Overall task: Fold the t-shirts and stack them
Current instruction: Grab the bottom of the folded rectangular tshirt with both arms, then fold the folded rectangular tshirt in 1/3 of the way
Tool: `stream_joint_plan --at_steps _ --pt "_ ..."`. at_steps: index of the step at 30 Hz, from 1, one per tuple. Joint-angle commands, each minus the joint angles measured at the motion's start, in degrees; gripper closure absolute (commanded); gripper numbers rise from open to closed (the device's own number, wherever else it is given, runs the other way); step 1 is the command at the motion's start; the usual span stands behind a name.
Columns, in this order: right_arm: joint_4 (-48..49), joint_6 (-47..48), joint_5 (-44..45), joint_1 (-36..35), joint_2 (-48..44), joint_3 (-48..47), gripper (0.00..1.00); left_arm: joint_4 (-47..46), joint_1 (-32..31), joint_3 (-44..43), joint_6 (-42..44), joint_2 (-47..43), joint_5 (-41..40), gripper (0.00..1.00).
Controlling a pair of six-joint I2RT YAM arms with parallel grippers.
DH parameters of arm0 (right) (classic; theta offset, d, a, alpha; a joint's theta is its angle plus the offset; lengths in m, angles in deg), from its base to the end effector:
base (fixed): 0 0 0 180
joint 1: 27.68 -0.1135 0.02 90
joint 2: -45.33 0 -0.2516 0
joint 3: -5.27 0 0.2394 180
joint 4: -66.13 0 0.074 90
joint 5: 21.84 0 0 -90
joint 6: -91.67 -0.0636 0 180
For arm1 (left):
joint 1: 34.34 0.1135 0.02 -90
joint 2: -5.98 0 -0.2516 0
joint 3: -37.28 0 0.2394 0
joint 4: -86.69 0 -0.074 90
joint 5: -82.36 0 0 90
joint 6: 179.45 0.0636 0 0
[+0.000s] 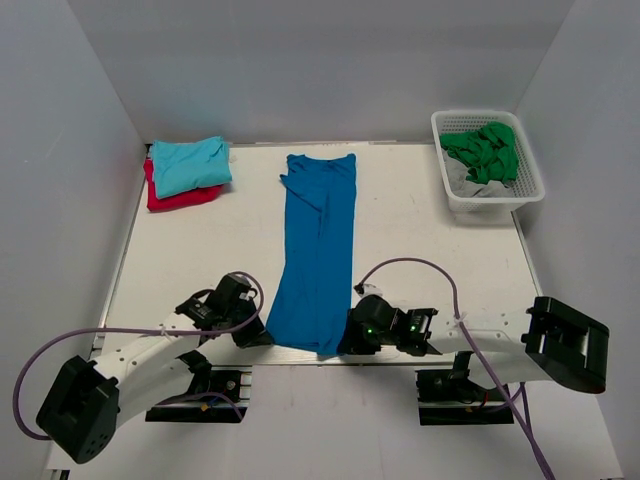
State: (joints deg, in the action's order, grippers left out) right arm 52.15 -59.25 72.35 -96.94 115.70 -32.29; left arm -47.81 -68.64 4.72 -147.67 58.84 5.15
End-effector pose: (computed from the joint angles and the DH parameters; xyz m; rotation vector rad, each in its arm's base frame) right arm 0.0861 0.2142 0.1206 -0.1525 2.6130 0.8997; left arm 0.1146 -0.0952 0.1069 -0.5387 2.8828 -0.6813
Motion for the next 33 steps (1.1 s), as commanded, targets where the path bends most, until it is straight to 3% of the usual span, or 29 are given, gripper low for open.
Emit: stream_joint_plan --at_steps 1,4,11,20,33 --pt "-1.9 1.9 -1.3 0.3 2.8 -0.3 0.78 5.1 -0.5 1.1 1.4 -1.3 -2.3 1.00" --pt "-2.6 2.4 -1.7 0.3 4.5 -1.6 1.00 5.7 -1.0 0.3 0.8 -1.9 -1.7 1.00" --pt "-7.3 2.8 1.2 0.4 -0.3 -3.8 1.00 7.1 -1.0 -5.4 0.8 -2.9 -2.9 1.00" --pt "-16.4 6.2 9.4 4.8 -4.6 -11.4 1.00 2.9 -1.0 -13.9 1.5 4.3 -3.9 1.00" --pt "-17.6 18.2 8.2 15.4 6.3 -26.1 1.00 0.8 -0.1 -31.7 5.6 19.6 -10.6 1.00"
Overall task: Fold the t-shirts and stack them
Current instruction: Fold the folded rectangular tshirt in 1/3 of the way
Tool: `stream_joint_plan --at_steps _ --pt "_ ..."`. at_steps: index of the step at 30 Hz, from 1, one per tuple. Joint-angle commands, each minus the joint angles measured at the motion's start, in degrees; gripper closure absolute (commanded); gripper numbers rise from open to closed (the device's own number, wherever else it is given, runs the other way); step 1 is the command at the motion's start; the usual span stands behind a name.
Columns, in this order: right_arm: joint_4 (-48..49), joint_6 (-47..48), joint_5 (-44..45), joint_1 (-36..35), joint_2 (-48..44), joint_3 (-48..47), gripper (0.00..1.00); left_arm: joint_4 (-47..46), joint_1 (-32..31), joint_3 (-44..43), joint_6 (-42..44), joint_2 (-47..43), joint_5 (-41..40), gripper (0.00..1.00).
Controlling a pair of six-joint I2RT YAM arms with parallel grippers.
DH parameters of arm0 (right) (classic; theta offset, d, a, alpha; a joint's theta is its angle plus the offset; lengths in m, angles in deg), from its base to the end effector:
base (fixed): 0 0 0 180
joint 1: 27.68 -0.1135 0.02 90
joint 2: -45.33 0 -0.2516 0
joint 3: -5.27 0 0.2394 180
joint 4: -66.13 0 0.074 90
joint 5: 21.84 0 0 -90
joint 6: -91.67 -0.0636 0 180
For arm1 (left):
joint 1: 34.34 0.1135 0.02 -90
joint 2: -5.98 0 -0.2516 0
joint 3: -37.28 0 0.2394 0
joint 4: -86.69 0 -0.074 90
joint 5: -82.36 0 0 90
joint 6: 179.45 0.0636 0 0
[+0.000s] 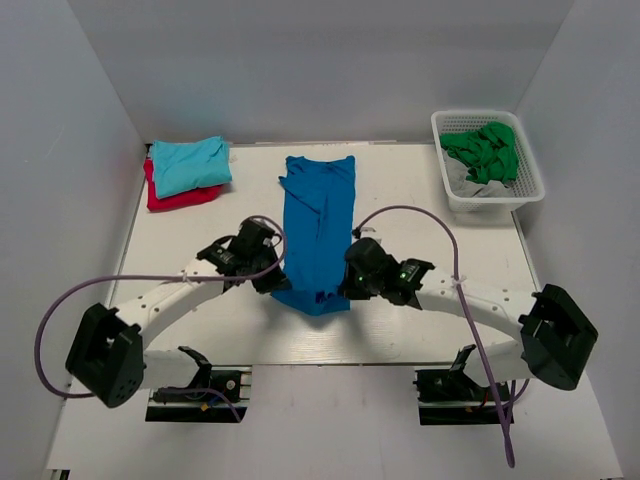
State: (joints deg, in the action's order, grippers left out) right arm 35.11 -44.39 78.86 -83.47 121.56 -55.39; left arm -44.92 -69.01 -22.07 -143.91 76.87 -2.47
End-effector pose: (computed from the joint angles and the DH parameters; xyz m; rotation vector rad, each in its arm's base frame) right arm 0.1697 0.2287 0.1945 -0.1171 2.4552 0.6140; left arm 0.1950 -0.1418 0.1845 -0.4422 2.7301 -0.6102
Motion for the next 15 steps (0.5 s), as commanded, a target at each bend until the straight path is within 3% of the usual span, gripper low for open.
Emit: stream_joint_plan --at_steps 1,9,15 --pt "0.1 3.4 1.6 3.1 0.5 -3.5 1.00 -2.1 0.2 -6.4 1.8 3.7 -4.8 1.00" --pt "0.1 9.9 0.3 8.9 3.9 -10.7 1.00 0.2 0.8 -20.2 4.7 11.9 -13.8 1.00" --pt "-0.1 13.1 -3.3 13.6 8.8 -16.7 1.00 0.2 1.8 -26.3 6.7 17.3 -14.3 1.00"
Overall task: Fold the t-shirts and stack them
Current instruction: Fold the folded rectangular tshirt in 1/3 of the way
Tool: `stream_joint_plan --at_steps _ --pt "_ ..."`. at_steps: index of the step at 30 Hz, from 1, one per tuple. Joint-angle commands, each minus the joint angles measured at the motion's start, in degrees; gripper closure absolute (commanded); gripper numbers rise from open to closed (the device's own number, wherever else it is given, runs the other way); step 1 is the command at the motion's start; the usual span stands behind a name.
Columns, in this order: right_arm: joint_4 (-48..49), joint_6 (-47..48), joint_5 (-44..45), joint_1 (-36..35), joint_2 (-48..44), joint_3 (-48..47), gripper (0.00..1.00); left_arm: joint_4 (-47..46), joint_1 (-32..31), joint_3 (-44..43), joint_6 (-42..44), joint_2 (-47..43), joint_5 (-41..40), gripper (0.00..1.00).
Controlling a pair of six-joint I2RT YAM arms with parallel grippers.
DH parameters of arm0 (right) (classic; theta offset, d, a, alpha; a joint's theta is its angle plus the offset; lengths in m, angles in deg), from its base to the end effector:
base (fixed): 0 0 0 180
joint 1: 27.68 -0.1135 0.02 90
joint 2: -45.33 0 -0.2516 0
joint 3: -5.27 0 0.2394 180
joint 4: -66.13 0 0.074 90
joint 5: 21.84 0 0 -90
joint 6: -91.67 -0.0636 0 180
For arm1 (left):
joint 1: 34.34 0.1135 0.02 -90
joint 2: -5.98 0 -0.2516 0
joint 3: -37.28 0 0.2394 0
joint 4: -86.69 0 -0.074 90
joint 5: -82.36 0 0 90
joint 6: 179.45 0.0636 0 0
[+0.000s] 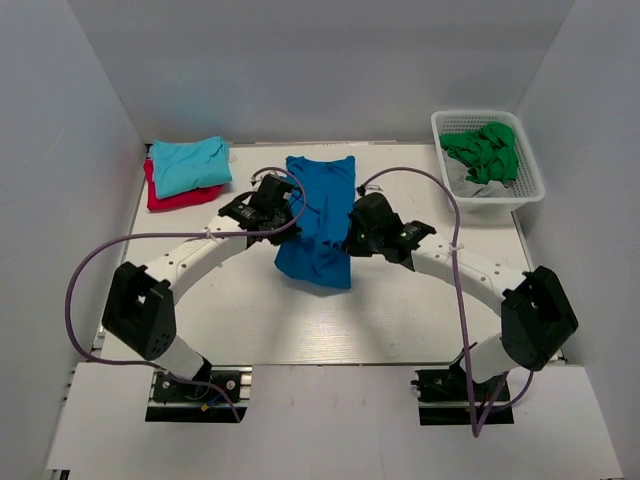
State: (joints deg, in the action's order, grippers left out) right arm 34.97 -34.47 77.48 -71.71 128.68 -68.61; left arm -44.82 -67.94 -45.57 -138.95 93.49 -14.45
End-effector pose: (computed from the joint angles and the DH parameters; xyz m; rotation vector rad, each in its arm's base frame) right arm 0.2450 0.2225 0.2350 -0.0731 2.3284 0.5438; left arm 0.2790 -0.1763 0.2357 -0.4024 2.5162 -0.4495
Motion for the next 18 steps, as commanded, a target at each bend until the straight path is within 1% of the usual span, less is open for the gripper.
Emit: stream_joint_plan --at_steps 1,4,8,10,14,18 --pt "-0.2 3.7 -2.1 2.3 2.9 -4.8 1.00 -0.4 1.3 -4.1 2.3 2.1 -2.9 1.00" --pt "0.3 4.8 -3.8 4.2 5.2 -7.1 1.00 -0.4 2.1 -6.4 3.1 5.0 -4.3 1.00" --pt "0.4 6.3 -5.7 6.2 8.7 -10.5 1.00 -3.9 3.5 -7.5 4.1 6.4 -5.0 1.00" --pt "-0.1 6.9 -6.1 7.3 11.1 -13.5 1.00 -4.4 4.2 -8.9 5.7 8.4 -4.4 1.00" --pt "-0.8 7.4 -7.2 8.7 14.5 -15.9 1.00 -6.4 4.7 -11.0 7.9 12.2 -2.2 1.00" --pt "-0.7 7.2 -8.2 9.8 17.3 -18.4 1.00 -10.2 5.2 -11.0 10.0 14.5 -0.6 1.00"
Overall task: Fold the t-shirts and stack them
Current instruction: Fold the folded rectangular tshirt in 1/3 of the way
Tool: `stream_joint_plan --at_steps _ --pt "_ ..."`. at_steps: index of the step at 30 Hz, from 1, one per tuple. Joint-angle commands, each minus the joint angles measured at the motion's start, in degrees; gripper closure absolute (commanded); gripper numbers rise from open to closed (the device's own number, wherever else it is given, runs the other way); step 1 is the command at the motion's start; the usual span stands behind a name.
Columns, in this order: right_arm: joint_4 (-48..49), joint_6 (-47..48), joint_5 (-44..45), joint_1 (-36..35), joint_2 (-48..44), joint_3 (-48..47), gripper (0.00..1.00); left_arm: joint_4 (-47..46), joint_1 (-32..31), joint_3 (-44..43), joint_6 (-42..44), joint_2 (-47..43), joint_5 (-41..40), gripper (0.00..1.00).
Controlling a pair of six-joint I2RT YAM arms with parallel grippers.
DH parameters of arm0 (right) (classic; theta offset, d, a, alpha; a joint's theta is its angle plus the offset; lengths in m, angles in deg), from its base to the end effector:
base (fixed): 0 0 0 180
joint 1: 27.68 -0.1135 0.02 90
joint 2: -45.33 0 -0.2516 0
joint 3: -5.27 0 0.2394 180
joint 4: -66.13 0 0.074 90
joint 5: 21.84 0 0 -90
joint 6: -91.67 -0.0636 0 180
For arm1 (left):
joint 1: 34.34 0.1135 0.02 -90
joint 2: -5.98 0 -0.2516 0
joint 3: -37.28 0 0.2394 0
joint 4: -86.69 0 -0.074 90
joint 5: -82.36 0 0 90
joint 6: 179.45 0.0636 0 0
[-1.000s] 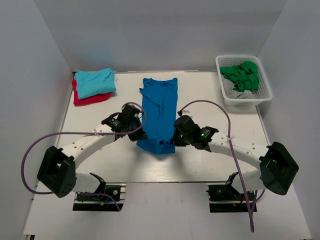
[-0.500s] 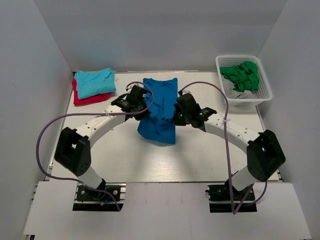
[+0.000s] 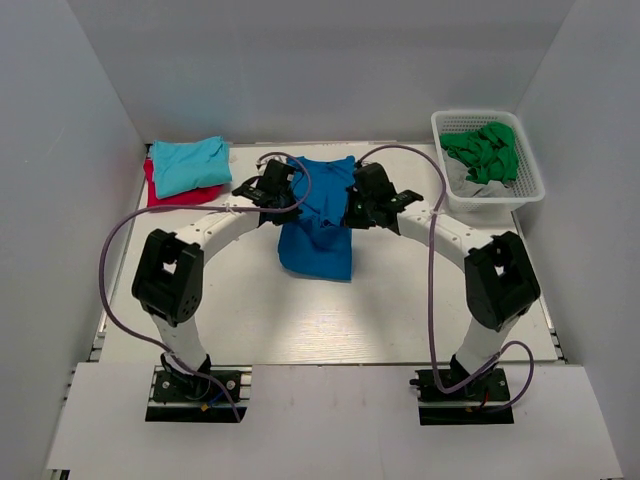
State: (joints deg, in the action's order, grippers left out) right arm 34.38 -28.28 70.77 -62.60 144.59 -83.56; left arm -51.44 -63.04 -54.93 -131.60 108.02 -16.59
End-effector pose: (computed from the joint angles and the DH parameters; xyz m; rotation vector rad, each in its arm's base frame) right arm 0.3279 0.2254 0.2261 -0.0786 2.3626 0.5166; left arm 0.3496 -0.1801 0.2113 -0.3586 2.4635 -0.3422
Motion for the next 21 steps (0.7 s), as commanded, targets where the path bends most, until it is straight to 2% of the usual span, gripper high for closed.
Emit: stream_joint_plan --at_steps 1,15,16,17,19,20,21 --pt "-0.3 1.0 -1.6 0.8 2.9 -3.8 1.00 -4.4 0.3 -1.7 2.7 1.0 1.6 1.00" --pt "-1.2 0.3 0.1 4.1 11.8 -11.4 1.00 -7.8 2.5 -7.1 4.4 9.8 3.0 1.00" --pt "-1.5 0.6 0.1 4.2 12.3 -12.5 0.96 -6.5 2.5 -7.8 4.4 10.4 3.0 0.95" --pt "-1.5 0.7 0.1 4.6 13.7 -12.8 0.92 -5.9 3.1 -7.8 4.4 10.9 1.9 0.64" --pt "-3.7 0.5 0.8 5.0 15.2 -15.8 0.83 -4.7 3.7 -9.3 3.4 11.7 -0.2 0.35" --pt "-5.2 1.0 2.7 6.4 16.2 -17.0 0.66 -4.7 4.5 -10.7 3.4 12.2 -0.2 0.11" --pt "-5.7 2.0 3.0 5.8 16.7 -23.1 0.53 -4.7 4.5 -11.6 3.4 12.2 -0.9 0.01"
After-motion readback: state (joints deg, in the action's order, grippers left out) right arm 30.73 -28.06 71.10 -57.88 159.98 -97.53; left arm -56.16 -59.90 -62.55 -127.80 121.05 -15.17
